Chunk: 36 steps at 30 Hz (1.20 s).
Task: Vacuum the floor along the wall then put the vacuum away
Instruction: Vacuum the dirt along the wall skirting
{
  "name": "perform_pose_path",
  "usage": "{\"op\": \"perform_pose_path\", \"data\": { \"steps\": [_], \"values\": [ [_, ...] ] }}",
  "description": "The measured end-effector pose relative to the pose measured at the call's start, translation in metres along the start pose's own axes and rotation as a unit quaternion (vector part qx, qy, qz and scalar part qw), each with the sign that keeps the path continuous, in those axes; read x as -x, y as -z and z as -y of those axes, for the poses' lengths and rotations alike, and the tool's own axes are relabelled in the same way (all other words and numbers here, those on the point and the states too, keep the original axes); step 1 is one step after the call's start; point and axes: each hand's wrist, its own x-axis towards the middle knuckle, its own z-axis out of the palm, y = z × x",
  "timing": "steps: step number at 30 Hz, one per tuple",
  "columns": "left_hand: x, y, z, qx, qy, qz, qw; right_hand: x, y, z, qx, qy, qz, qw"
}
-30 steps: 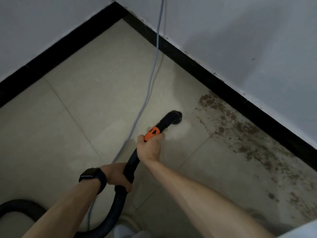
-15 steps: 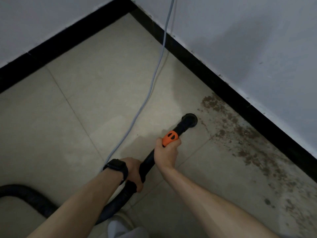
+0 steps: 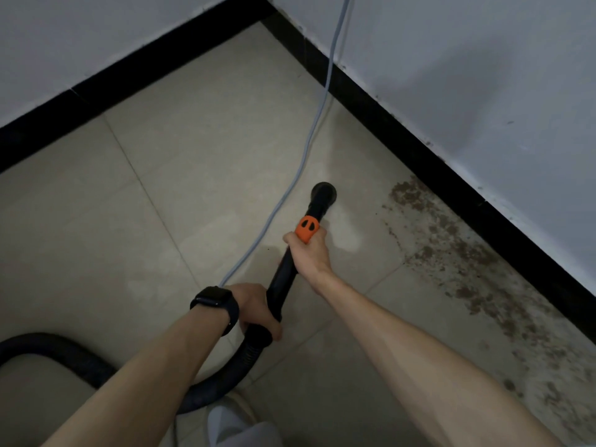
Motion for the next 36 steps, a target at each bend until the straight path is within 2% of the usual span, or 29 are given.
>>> {"op": "perform_pose_path", "data": {
  "steps": [2, 5, 8, 10, 14, 24, 28, 33, 36],
  "values": [
    [0.002, 0.002, -0.005, -0.014, 0.011, 0.02, 1.0, 0.005, 0.0, -0.003, -0.014, -0.017, 0.001, 1.0],
    [0.002, 0.005, -0.012, -0.08, 0.04, 0.068, 0.994, 0.018, 0.0, -0.015, -0.008, -0.034, -0.067, 0.997],
    [0.001, -0.002, -0.015, -0.162, 0.082, 0.149, 0.972, 0.037, -0.001, -0.036, -0.004, -0.042, -0.103, 0.994],
    [0.002, -0.011, -0.019, -0.195, 0.091, 0.172, 0.961, 0.046, 0.0, -0.051, -0.009, -0.053, -0.107, 0.993],
    [0.004, -0.021, -0.029, -0.245, 0.086, 0.157, 0.953, 0.053, 0.005, -0.066, -0.025, -0.08, -0.139, 0.987],
    [0.003, -0.019, -0.043, -0.253, 0.077, 0.132, 0.955, 0.056, 0.012, -0.061, -0.105, -0.088, -0.165, 0.977],
    [0.005, -0.013, -0.044, -0.22, 0.063, 0.102, 0.968, 0.045, 0.021, -0.047, -0.076, -0.067, -0.144, 0.984],
    [0.015, -0.024, -0.015, -0.179, 0.136, 0.204, 0.953, 0.053, -0.014, -0.065, -0.011, -0.085, -0.059, 0.995],
    [0.032, -0.028, 0.021, -0.13, 0.167, 0.255, 0.944, 0.09, -0.042, -0.053, -0.029, -0.086, 0.016, 0.996]
  ]
}}
